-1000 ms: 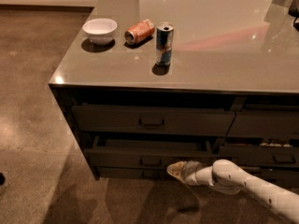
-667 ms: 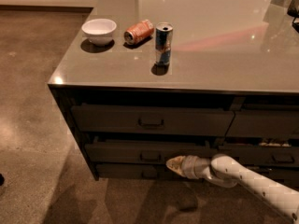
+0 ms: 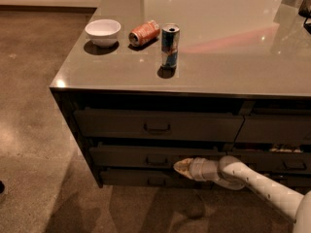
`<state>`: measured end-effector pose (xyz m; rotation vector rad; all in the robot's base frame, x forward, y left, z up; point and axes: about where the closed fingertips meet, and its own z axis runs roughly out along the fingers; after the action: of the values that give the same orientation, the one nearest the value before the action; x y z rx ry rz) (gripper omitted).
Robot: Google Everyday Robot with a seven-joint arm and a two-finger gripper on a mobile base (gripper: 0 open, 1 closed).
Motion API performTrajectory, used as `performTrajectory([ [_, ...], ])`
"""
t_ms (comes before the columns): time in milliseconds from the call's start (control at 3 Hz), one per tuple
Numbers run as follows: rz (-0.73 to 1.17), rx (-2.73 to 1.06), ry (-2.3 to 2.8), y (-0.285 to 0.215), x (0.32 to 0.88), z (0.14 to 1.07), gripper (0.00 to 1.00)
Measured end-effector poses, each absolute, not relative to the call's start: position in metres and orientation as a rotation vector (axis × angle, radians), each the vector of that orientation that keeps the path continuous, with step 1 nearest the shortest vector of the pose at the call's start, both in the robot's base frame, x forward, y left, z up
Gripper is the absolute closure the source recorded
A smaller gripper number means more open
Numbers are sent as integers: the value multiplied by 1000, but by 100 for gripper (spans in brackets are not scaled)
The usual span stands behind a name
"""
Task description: Close middle drawer
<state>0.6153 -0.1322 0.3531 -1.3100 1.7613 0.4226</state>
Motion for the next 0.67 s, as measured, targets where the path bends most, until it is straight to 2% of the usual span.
performTrajectory([
  [667, 442, -1280, 1758, -146, 587, 342, 100],
])
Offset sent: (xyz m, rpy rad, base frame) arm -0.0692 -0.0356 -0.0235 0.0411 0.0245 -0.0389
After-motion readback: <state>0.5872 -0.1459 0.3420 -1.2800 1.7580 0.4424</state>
